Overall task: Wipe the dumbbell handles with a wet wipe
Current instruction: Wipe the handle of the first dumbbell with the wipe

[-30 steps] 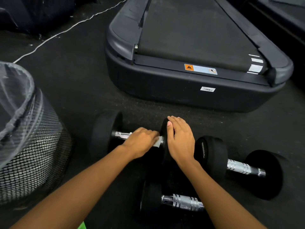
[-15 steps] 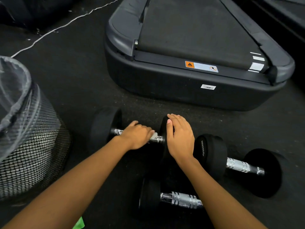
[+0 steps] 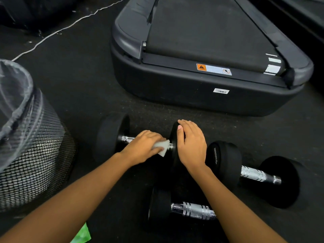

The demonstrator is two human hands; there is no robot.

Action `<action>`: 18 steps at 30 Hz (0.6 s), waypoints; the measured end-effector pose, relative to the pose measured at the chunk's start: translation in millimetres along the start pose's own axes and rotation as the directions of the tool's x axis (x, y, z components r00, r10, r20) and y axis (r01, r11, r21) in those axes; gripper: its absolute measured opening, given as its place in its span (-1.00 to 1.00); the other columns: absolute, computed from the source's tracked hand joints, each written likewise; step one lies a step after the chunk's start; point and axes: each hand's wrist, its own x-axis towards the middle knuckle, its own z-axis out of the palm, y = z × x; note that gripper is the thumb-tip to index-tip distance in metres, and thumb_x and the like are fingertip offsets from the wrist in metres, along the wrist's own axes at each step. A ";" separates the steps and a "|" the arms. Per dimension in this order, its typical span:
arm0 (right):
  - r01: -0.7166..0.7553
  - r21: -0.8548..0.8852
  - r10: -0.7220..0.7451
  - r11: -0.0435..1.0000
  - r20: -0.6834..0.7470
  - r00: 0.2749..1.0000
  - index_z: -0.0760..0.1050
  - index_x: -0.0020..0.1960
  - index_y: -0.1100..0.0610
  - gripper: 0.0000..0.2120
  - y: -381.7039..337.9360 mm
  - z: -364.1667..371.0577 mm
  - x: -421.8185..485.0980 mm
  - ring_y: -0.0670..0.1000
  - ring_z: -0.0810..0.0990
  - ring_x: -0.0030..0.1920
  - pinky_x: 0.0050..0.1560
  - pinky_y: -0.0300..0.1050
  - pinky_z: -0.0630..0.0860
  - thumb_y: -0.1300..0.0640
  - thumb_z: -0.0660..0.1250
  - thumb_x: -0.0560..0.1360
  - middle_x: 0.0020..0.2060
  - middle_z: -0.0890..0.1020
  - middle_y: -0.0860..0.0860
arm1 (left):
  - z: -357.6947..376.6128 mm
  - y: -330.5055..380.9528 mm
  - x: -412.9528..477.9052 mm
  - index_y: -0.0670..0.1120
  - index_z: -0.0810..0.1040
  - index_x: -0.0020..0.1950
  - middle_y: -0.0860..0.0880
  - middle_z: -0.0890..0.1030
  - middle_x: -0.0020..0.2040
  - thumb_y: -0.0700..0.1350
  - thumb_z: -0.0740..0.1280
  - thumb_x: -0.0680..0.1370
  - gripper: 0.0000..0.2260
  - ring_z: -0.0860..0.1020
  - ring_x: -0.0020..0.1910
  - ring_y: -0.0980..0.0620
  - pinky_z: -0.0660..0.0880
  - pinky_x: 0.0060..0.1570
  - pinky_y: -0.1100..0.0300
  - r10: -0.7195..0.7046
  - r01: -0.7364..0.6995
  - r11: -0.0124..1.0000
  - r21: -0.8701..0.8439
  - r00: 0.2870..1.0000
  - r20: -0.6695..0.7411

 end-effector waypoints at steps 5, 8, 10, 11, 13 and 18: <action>-0.004 -0.007 0.005 1.000 0.008 1.000 0.49 0.27 0.13 -0.58 -1.4 -0.4 1.5 -0.03 0.40 0.34 0.36 -0.20 0.18 0.01 0.02 0.57 0.23 0.56 0.00 | 11.8 26.3 6.5 -0.16 0.53 0.00 -0.08 0.58 -0.04 -0.14 0.48 0.35 -0.72 0.54 -0.03 -0.06 0.42 0.06 0.13 0.074 -0.038 0.974 0.224 0.985 -0.154; -0.008 -0.004 0.008 1.000 0.021 1.000 0.47 0.29 0.14 -0.61 -1.1 -1.7 1.8 -0.02 0.38 0.35 0.37 -0.19 0.17 0.03 0.05 0.59 0.25 0.54 0.01 | 12.7 25.3 2.8 -0.12 0.54 -0.15 -0.05 0.58 -0.18 -0.18 0.55 0.21 -0.70 0.55 -0.23 -0.01 0.50 -0.18 0.14 0.159 -0.093 0.955 0.283 0.963 -0.218; -0.012 0.001 0.012 1.000 0.018 1.000 0.47 0.29 0.13 -0.59 -0.6 -2.5 1.4 -0.02 0.38 0.35 0.37 -0.18 0.17 0.01 0.03 0.58 0.25 0.54 0.01 | 9.7 14.3 -2.1 -0.13 0.53 -0.12 -0.06 0.57 -0.14 -0.19 0.51 0.28 -0.75 0.54 -0.20 -0.02 0.52 -0.16 0.12 0.209 -0.141 0.943 0.302 0.956 -0.205; -0.012 0.006 0.012 1.000 0.015 1.000 0.47 0.29 0.13 -0.58 -1.5 -2.3 0.9 -0.02 0.38 0.35 0.37 -0.18 0.17 0.00 0.03 0.57 0.25 0.54 0.01 | 7.6 7.7 -6.1 -0.13 0.54 -0.10 -0.06 0.57 -0.10 -0.19 0.49 0.30 -0.77 0.54 -0.17 -0.03 0.52 -0.14 0.11 0.219 -0.155 0.939 0.307 0.958 -0.186; -0.010 0.012 0.010 1.000 0.009 1.000 0.48 0.28 0.13 -0.58 -2.5 -1.6 0.0 -0.02 0.39 0.34 0.38 -0.15 0.19 0.00 0.03 0.57 0.24 0.55 0.01 | 5.6 -1.8 -11.6 -0.13 0.54 -0.07 -0.06 0.57 -0.06 -0.19 0.48 0.32 -0.77 0.54 -0.14 -0.02 0.50 -0.10 0.12 0.222 -0.161 0.934 0.318 0.961 -0.165; -0.020 0.003 0.020 1.000 0.013 1.000 0.47 0.29 0.12 -0.61 -3.2 -0.2 -0.3 -0.03 0.37 0.36 0.38 -0.17 0.17 0.02 0.05 0.59 0.25 0.54 0.00 | 11.6 7.5 -7.4 -0.13 0.52 -0.10 -0.05 0.58 -0.09 -0.21 0.47 0.30 -0.77 0.54 -0.18 -0.02 0.48 -0.12 0.15 0.178 -0.105 0.936 0.336 0.965 -0.194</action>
